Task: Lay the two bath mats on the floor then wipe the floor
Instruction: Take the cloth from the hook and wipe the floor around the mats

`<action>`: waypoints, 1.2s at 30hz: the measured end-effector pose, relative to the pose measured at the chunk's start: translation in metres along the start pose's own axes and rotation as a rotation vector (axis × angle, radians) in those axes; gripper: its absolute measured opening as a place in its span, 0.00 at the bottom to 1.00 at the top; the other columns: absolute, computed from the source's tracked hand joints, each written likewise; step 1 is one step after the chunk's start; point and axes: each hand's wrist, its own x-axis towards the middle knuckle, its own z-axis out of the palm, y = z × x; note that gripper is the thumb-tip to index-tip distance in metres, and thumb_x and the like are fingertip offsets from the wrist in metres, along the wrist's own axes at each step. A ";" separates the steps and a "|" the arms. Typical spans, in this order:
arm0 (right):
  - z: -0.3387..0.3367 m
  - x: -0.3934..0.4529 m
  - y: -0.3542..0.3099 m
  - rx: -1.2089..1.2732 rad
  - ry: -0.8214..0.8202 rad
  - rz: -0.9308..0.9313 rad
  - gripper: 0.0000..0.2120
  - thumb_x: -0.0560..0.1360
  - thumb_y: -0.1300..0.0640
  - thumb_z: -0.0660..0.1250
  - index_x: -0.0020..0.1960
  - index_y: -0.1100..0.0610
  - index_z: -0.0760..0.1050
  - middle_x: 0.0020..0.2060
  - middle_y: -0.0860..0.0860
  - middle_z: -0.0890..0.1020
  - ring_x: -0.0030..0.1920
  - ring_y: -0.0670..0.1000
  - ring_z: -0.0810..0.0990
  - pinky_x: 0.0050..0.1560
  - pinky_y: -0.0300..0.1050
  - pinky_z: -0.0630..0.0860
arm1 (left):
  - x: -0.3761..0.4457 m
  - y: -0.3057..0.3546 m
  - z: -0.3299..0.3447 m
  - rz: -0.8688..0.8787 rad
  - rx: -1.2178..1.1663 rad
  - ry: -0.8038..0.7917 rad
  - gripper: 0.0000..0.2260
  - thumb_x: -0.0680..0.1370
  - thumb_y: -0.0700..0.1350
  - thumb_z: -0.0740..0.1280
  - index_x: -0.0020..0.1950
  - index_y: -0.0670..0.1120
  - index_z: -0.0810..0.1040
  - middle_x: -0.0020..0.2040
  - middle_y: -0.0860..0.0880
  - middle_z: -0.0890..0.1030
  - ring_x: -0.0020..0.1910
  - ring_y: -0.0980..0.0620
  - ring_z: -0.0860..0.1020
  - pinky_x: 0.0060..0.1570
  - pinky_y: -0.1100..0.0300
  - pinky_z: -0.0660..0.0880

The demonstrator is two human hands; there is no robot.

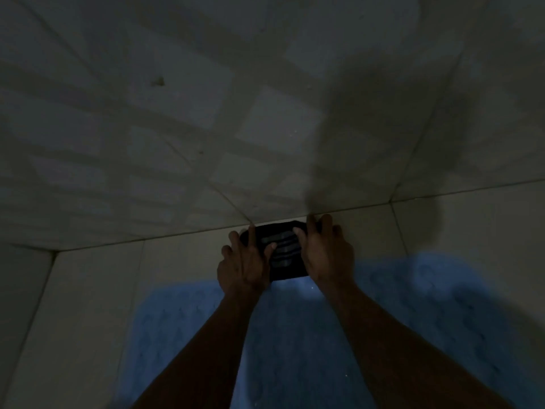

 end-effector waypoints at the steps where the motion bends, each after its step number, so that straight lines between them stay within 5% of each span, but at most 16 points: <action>1: -0.001 0.001 0.005 -0.007 0.006 0.003 0.22 0.78 0.41 0.60 0.60 0.57 0.78 0.50 0.58 0.79 0.41 0.60 0.79 0.26 0.46 0.72 | 0.000 0.004 0.000 0.002 -0.010 0.004 0.31 0.81 0.68 0.49 0.79 0.53 0.56 0.68 0.43 0.64 0.60 0.40 0.72 0.45 0.48 0.72; 12: -0.010 0.009 0.047 -0.026 -0.004 0.044 0.25 0.81 0.39 0.50 0.72 0.50 0.67 0.62 0.57 0.72 0.57 0.60 0.74 0.43 0.53 0.76 | -0.004 0.038 0.018 0.049 -0.160 0.081 0.30 0.80 0.68 0.50 0.78 0.53 0.57 0.65 0.44 0.65 0.60 0.41 0.71 0.41 0.48 0.74; 22: -0.017 0.003 0.051 -0.067 0.002 0.109 0.23 0.81 0.40 0.53 0.69 0.52 0.69 0.56 0.57 0.73 0.53 0.59 0.75 0.37 0.48 0.70 | -0.002 0.046 0.020 0.108 -0.214 0.024 0.33 0.80 0.67 0.50 0.79 0.49 0.56 0.68 0.45 0.66 0.61 0.42 0.71 0.38 0.51 0.71; 28: -0.029 0.000 0.038 -0.152 -0.033 0.135 0.20 0.82 0.41 0.52 0.65 0.52 0.70 0.55 0.56 0.72 0.53 0.59 0.75 0.36 0.47 0.68 | 0.000 0.044 0.025 0.142 -0.202 0.032 0.32 0.79 0.65 0.54 0.71 0.43 0.74 0.59 0.40 0.77 0.47 0.40 0.79 0.27 0.55 0.74; 32: -0.030 0.003 0.041 -0.121 -0.055 0.153 0.20 0.82 0.41 0.52 0.65 0.53 0.69 0.56 0.56 0.72 0.54 0.60 0.75 0.38 0.49 0.69 | 0.000 0.045 0.021 0.120 -0.191 -0.007 0.32 0.80 0.66 0.53 0.77 0.46 0.64 0.66 0.42 0.71 0.57 0.41 0.76 0.35 0.52 0.75; 36: -0.032 0.001 0.056 -0.033 -0.023 0.128 0.20 0.81 0.42 0.55 0.63 0.55 0.71 0.55 0.56 0.73 0.52 0.60 0.75 0.36 0.48 0.66 | -0.006 0.058 0.018 0.096 -0.234 0.044 0.30 0.79 0.67 0.52 0.72 0.47 0.66 0.62 0.43 0.70 0.57 0.41 0.74 0.35 0.51 0.73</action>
